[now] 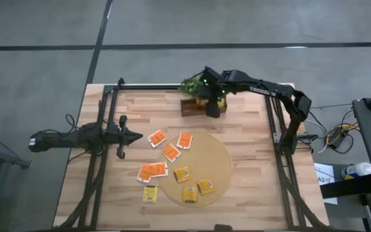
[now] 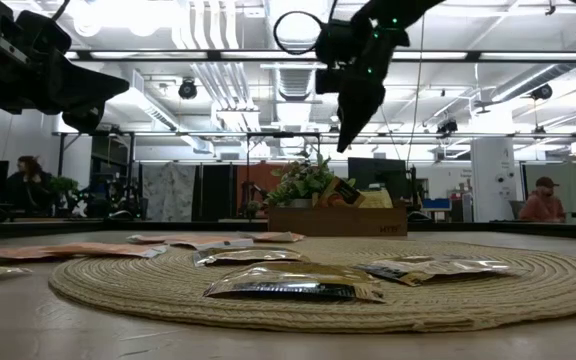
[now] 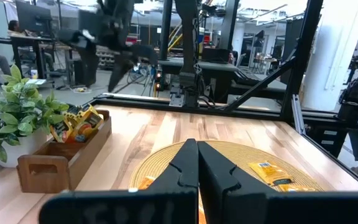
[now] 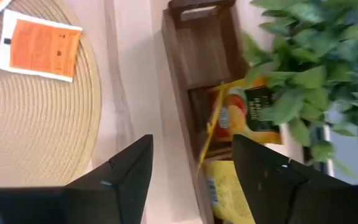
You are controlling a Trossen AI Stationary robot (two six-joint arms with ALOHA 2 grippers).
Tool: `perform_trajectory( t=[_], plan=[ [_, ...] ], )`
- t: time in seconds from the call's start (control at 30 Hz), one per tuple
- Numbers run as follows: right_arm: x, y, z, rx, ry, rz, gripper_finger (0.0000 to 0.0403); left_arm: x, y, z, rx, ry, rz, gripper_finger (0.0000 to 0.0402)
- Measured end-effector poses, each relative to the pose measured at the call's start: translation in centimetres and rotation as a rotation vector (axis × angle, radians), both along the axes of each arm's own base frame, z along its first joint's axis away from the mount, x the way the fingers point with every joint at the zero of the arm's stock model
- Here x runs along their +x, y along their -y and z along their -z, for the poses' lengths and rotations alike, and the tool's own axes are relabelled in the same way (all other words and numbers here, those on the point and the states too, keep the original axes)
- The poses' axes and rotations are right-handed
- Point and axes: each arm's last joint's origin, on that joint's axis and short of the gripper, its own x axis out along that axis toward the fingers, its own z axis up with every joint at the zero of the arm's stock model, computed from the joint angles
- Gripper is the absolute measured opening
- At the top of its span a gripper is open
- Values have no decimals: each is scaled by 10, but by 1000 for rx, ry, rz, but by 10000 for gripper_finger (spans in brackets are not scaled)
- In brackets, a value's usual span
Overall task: Pick & Place Tea
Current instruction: Put the orange tea bag into the middle section of the wooden organizer
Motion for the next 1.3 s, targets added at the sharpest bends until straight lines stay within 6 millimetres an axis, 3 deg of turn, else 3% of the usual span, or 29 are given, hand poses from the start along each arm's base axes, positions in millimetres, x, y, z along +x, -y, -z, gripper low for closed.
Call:
perform_trajectory(
  t=[0.3, 1.1, 1.3],
  plan=[
    [-3, 0, 39, -27, -18, 11, 217, 0, 0, 0, 0, 0, 0, 0],
    [-9, 6, 66, -132, 26, 73, 213, 0, 0, 0, 0, 0, -1, 0],
    [-9, 8, 67, -109, 46, 88, 177, 0, 0, 0, 0, 0, -1, 0]
  ],
)
